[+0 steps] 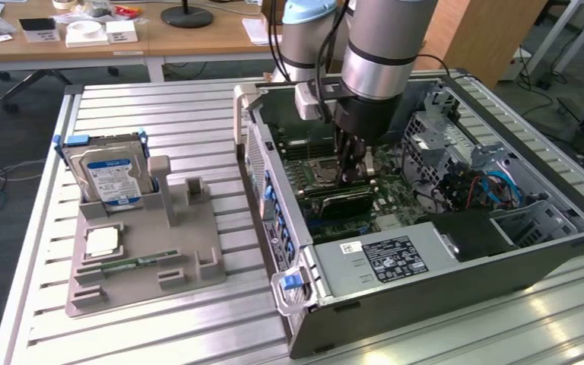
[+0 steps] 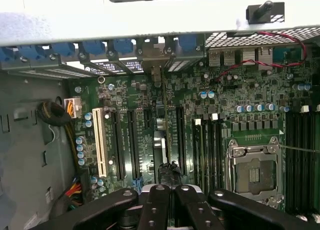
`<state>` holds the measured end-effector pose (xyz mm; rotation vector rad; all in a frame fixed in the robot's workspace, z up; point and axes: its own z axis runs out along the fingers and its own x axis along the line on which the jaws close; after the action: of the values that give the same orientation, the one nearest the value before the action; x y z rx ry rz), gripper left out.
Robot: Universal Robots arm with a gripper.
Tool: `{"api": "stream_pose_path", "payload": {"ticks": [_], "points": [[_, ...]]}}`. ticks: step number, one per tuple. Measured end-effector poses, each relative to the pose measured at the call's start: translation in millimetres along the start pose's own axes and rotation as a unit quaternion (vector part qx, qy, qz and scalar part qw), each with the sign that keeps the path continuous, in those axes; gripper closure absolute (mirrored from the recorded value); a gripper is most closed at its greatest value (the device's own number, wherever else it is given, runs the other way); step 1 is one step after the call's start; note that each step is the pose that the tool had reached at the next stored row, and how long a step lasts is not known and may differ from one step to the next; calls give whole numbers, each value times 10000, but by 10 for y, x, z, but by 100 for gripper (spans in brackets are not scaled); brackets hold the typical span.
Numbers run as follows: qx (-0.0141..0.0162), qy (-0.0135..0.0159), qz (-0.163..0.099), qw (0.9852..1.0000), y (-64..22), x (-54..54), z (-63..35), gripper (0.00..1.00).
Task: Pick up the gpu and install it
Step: 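Press down on the gpu until it lock into place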
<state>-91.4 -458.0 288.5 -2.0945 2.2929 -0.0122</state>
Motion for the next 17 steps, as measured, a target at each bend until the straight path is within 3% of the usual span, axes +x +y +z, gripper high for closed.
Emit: {"api": "stream_pose_path", "payload": {"ticks": [10,17], "points": [[0,-1,1,10000,11,-28,87,89],[0,-1,1,10000,14,-42,96,89]]}}
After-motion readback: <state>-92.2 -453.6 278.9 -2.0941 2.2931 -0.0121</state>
